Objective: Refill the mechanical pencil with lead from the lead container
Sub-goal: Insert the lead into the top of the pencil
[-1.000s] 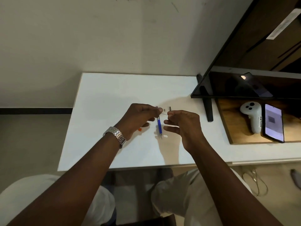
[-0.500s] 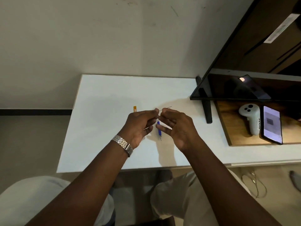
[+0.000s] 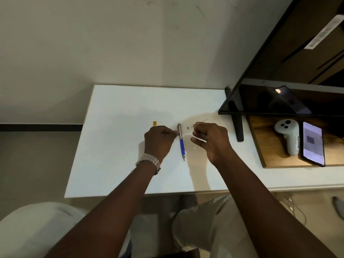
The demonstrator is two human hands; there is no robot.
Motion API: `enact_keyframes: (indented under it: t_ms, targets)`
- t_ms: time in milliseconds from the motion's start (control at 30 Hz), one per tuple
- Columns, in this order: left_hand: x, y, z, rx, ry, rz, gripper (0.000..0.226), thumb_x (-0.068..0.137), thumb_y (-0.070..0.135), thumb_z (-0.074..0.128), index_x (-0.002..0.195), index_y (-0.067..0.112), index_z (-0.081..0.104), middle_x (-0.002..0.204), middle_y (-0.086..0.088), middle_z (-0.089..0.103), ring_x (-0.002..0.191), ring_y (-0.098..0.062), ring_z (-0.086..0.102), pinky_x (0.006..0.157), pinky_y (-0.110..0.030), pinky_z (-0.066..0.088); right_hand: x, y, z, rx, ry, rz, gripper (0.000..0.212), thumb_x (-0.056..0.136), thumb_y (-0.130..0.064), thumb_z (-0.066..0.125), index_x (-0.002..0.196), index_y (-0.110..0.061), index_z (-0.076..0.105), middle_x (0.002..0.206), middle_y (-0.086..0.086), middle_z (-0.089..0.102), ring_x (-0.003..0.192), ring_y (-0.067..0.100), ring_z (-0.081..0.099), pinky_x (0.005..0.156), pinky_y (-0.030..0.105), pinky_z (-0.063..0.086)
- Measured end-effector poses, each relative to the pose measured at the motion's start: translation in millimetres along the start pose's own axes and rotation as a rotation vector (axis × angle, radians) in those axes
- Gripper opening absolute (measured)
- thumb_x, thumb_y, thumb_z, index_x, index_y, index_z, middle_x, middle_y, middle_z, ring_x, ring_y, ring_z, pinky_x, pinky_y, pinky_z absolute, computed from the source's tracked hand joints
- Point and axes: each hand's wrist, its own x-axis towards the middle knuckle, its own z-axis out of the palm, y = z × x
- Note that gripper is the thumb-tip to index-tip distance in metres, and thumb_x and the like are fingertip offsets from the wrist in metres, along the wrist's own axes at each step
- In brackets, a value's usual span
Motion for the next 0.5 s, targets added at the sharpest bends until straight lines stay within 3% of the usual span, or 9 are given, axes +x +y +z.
enact_keyframes:
  t_ms: [67, 233, 367, 500]
  targets:
    - [12.4, 0.8, 7.8, 0.121, -0.018, 0.038, 0.027, 0.089, 0.029, 0.082, 0.087, 0.003, 0.082, 0.090, -0.010, 0.081, 0.093, -0.027, 0.074, 0.091, -0.033, 0.054, 4.5, 2.8, -1.6, -0.005, 0.008, 0.000, 0.011, 0.091, -0.001, 0.067, 0.095, -0.001, 0.078, 0.073, 0.008, 0.073, 0.068, 0.022, 0.072, 0.065, 0.034, 0.064]
    - [30.5, 10.0, 23.6, 0.274, -0.045, 0.056, 0.046, 0.083, 0.051, 0.083, 0.081, 0.006, 0.071, 0.077, -0.005, 0.068, 0.079, -0.027, 0.067, 0.068, -0.028, 0.041, 10.6, 9.5, -2.3, 0.012, 0.037, 0.017, 0.009, 0.089, -0.002, 0.070, 0.091, -0.003, 0.079, 0.069, 0.007, 0.076, 0.068, 0.022, 0.075, 0.064, 0.035, 0.065]
    - [38.8, 14.3, 24.3, 0.372, -0.076, 0.047, 0.040, 0.080, 0.039, 0.087, 0.092, 0.003, 0.073, 0.096, -0.016, 0.076, 0.092, -0.034, 0.072, 0.069, -0.032, 0.048, 13.3, 12.0, -4.2, 0.010, 0.064, 0.022, 0.007, 0.089, -0.003, 0.072, 0.091, -0.005, 0.078, 0.073, 0.009, 0.076, 0.070, 0.023, 0.076, 0.063, 0.035, 0.065]
    - [40.7, 20.9, 22.6, 0.361, -0.079, 0.010, 0.029, 0.079, 0.026, 0.087, 0.090, 0.002, 0.074, 0.093, -0.016, 0.077, 0.089, -0.036, 0.075, 0.069, -0.034, 0.056, 12.3, 9.3, -2.7, 0.016, 0.058, 0.020, 0.010, 0.089, -0.004, 0.072, 0.096, -0.003, 0.078, 0.076, 0.010, 0.075, 0.068, 0.022, 0.075, 0.063, 0.034, 0.064]
